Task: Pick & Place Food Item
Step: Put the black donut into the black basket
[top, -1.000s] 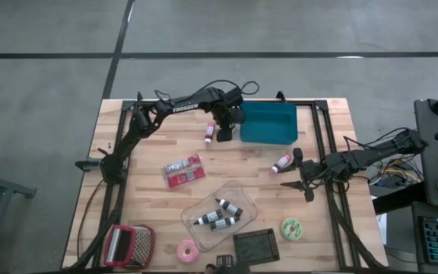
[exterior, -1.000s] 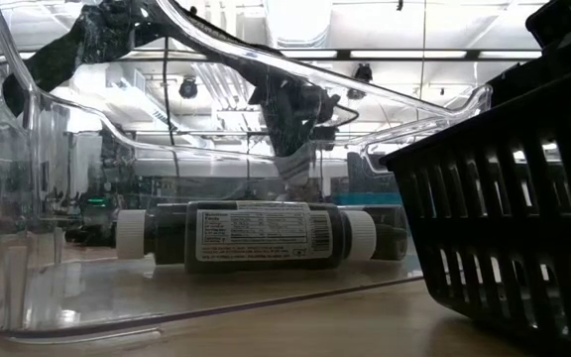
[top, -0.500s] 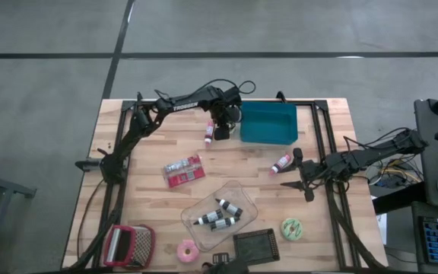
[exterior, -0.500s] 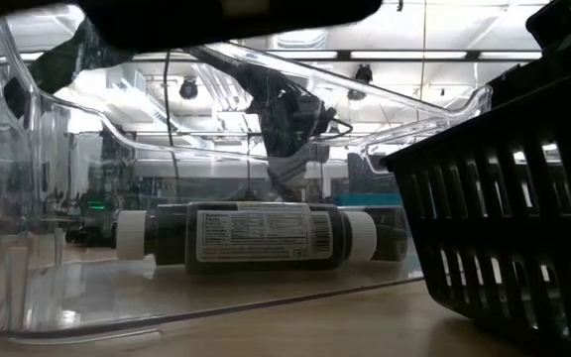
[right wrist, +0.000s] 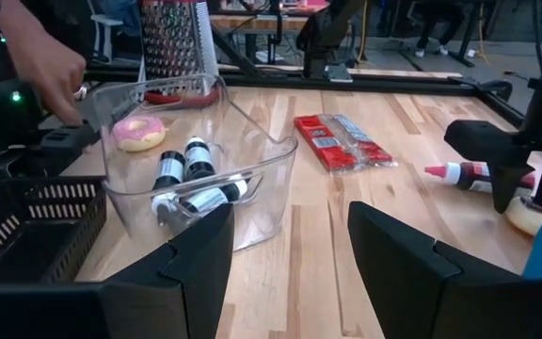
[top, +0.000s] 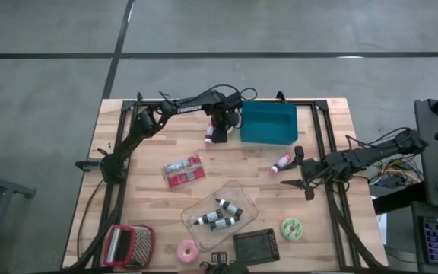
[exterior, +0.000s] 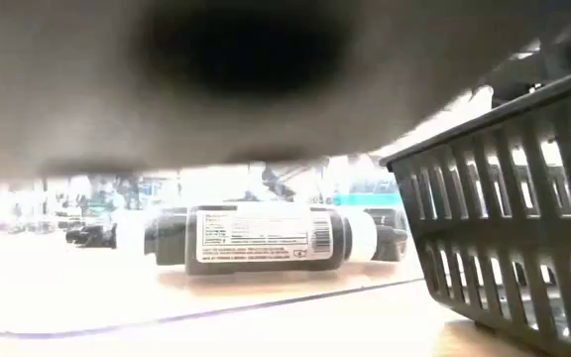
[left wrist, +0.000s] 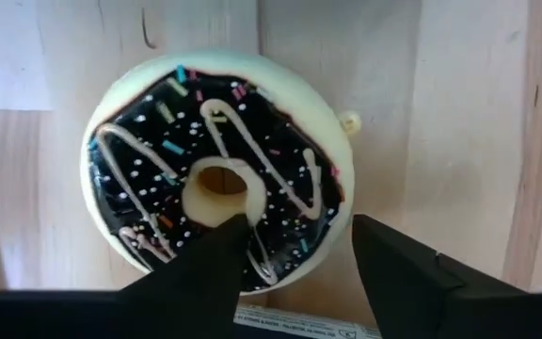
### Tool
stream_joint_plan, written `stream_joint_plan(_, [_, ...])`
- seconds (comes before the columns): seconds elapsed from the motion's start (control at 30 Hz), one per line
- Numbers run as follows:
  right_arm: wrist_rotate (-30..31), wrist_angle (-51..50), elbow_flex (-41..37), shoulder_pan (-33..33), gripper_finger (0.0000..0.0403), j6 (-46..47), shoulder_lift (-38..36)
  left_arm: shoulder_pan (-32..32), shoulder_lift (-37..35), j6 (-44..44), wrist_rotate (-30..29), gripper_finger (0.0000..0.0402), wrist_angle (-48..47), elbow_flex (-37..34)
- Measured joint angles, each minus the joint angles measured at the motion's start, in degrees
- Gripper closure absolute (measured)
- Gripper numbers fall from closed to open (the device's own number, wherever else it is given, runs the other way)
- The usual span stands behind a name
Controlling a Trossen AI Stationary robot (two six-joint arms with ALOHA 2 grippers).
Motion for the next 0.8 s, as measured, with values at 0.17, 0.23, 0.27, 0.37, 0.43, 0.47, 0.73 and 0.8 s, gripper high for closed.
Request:
stream_joint_plan(0.17, [-0.01, -0.32, 0.57, 0.00, 0.0195, -0.02, 0.00, 0.04, 0.04, -0.15, -1.65, 0.0269, -0.33, 1.09])
stream_joint_plan(0.23, [0.05, -0.33, 0.57, 0.02, 0.0195, 0.00, 0.00, 0.04, 0.04, -0.17, -2.51, 0.0299, -0.36, 1.55])
stream_joint_plan(0.27, [0.24, -0.33, 0.57, 0.02, 0.0195, -0.02, 0.00, 0.04, 0.04, -0.16, -2.98, 0.0315, -0.47, 1.90])
stream_joint_plan(0.37, [0.95, -0.33, 0.57, 0.02, 0.0195, -0.01, 0.00, 0.09, 0.04, -0.18, -4.15, 0.0360, -0.59, 2.85])
stream_joint_plan(0.43, [1.09, -0.33, 0.57, 0.02, 0.0195, -0.02, 0.00, 0.10, 0.04, -0.15, -4.79, 0.0384, -0.77, 3.52])
stream_joint_plan(0.47, [1.08, -0.31, 0.57, 0.02, 0.0195, 0.00, 0.00, 0.11, 0.04, -0.18, -4.71, 0.0390, -1.09, 3.81])
stream_joint_plan(0.73, [1.07, -0.26, 0.57, 0.02, 0.0195, 0.04, 0.00, -0.22, -0.17, -0.05, -4.07, 0.0396, -4.18, 4.66])
stream_joint_plan(0.8, [1.07, -0.24, 0.57, 0.02, 0.0195, 0.06, 0.00, -0.29, -0.41, -0.20, -4.08, 0.0397, -5.04, 4.66])
